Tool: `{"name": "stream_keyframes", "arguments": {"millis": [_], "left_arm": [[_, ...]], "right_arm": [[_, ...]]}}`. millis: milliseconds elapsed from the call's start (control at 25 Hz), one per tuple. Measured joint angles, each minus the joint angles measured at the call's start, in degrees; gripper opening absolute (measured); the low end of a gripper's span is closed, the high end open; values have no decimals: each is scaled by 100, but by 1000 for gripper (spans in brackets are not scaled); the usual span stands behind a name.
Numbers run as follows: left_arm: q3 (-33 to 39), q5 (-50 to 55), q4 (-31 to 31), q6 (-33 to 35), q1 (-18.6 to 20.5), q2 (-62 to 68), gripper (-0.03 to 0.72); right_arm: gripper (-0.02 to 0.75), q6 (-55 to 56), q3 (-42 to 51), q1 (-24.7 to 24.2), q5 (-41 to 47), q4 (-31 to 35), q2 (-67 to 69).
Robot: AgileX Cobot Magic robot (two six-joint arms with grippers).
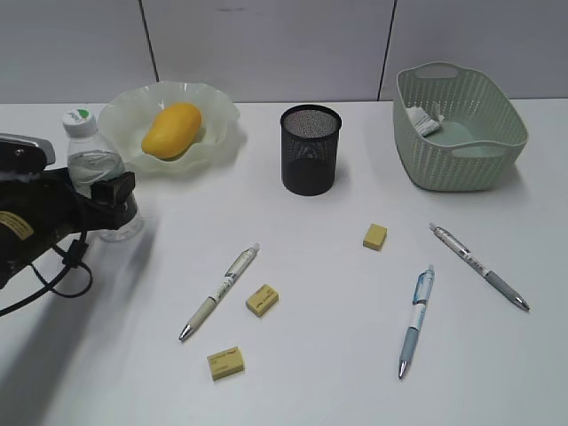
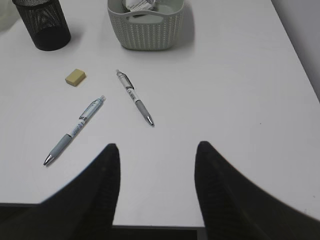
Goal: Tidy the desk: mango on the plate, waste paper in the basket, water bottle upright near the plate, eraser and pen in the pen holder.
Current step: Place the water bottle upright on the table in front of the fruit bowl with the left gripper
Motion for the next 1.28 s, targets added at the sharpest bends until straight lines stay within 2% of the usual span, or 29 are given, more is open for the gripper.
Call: {"name": "stream_keyframes", "arguments": {"millis": [320,640,920,1280], "left_arm": [[625,68,12,43,0,-804,568],[651,-126,46,43,-17,-1050,571],[651,-119,4,43,-108,-1066,643],[651,200,-287,369,-263,-1621,647]], "right_arm": [[392,0,0,0,0,0,0],[392,0,0,0,0,0,0],[392,0,0,0,0,0,0],[391,0,0,0,0,0,0]]}}
